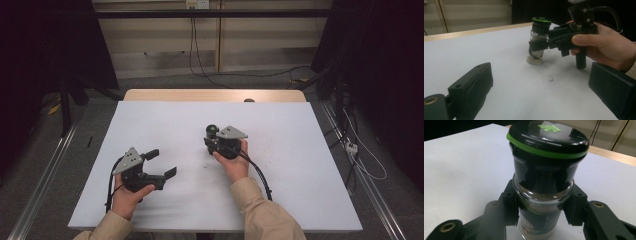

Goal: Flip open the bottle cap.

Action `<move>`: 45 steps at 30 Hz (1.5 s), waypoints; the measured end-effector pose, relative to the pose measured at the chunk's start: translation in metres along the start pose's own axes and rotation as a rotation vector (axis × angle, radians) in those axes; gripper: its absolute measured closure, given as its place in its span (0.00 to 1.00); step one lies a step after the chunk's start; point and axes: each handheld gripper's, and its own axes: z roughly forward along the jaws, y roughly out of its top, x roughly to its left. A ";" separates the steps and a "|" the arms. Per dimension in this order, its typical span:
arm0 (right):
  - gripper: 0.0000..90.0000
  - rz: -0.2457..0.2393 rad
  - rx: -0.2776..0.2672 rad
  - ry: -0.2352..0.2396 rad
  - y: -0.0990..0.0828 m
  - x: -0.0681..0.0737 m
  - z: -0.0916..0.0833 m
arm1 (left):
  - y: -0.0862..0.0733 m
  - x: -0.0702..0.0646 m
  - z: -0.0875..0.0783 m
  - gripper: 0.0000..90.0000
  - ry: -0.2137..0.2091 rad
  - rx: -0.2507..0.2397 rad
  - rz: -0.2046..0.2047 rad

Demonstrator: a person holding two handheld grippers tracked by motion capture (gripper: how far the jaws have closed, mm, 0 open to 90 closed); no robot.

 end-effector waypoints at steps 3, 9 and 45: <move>0.60 -0.001 -0.001 0.000 0.000 0.000 0.000 | 0.002 0.001 0.002 0.12 -0.008 -0.004 -0.009; 0.60 -0.002 0.001 0.001 0.000 0.000 0.000 | 0.008 0.001 0.009 0.28 -0.015 0.018 -0.001; 0.60 -0.006 0.013 0.004 0.001 -0.001 0.001 | 0.039 0.006 0.062 0.81 -0.069 0.108 0.026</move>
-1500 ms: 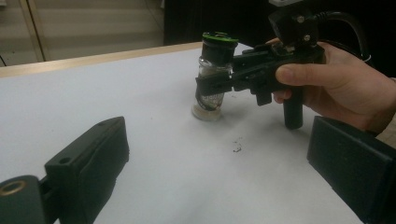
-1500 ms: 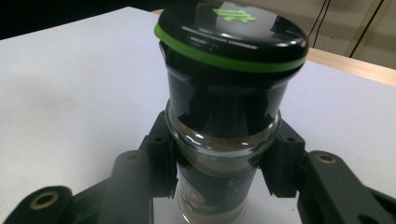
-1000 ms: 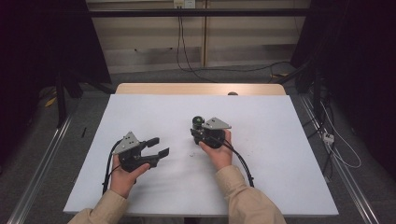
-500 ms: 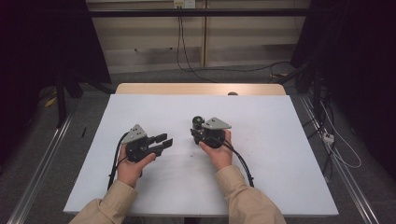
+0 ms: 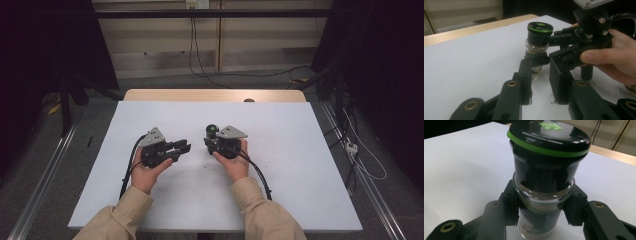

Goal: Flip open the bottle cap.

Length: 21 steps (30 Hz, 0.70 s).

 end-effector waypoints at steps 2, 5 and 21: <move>0.60 -0.001 -0.002 0.000 0.000 0.000 0.000 | 0.003 0.000 0.003 0.84 -0.005 0.003 0.003; 0.60 0.000 -0.002 -0.001 0.000 0.000 0.000 | 0.005 0.000 0.006 0.87 -0.023 0.005 -0.001; 0.60 -0.001 -0.001 0.000 0.000 0.000 0.000 | 0.016 -0.004 0.023 0.96 -0.041 0.039 0.010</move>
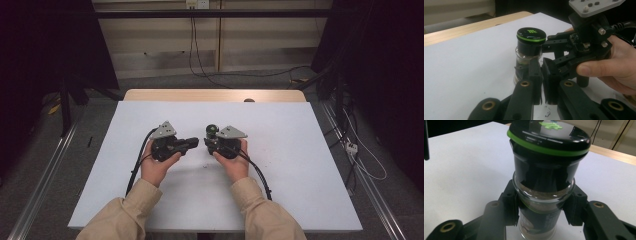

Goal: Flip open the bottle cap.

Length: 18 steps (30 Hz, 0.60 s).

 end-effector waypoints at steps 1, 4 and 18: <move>0.60 0.001 0.001 0.000 0.000 0.000 0.000 | 0.001 0.000 0.001 0.97 -0.002 0.001 0.004; 0.60 0.000 0.001 0.000 0.000 0.000 0.000 | 0.001 -0.001 0.004 1.00 -0.006 0.009 0.005; 0.60 -0.001 0.001 0.000 0.000 0.000 0.000 | 0.007 -0.002 0.016 1.00 0.012 0.046 0.021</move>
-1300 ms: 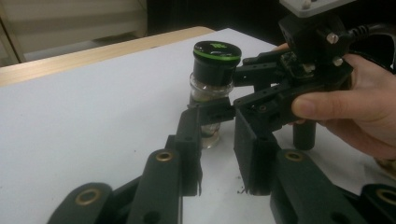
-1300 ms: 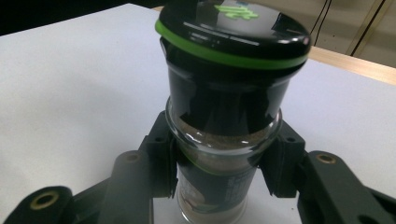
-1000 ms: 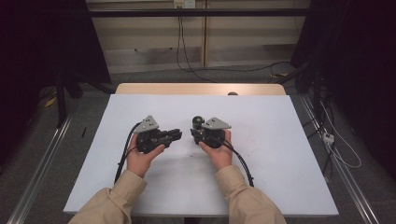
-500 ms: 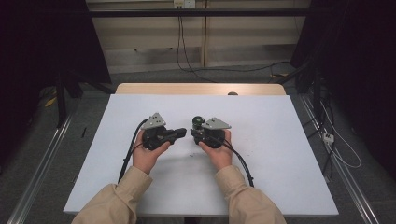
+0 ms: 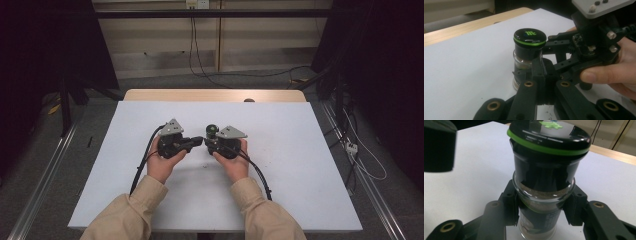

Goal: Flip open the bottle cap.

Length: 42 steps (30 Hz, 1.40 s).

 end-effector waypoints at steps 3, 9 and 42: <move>0.60 -0.002 0.001 0.001 0.000 0.000 0.000 | 0.001 -0.001 0.004 1.00 0.013 0.012 0.006; 0.60 -0.001 0.001 0.000 0.000 0.000 0.000 | 0.002 0.000 0.010 1.00 0.018 0.022 -0.005; 0.60 0.001 0.001 0.000 -0.001 0.000 0.000 | 0.011 -0.004 0.022 1.00 0.052 0.050 0.018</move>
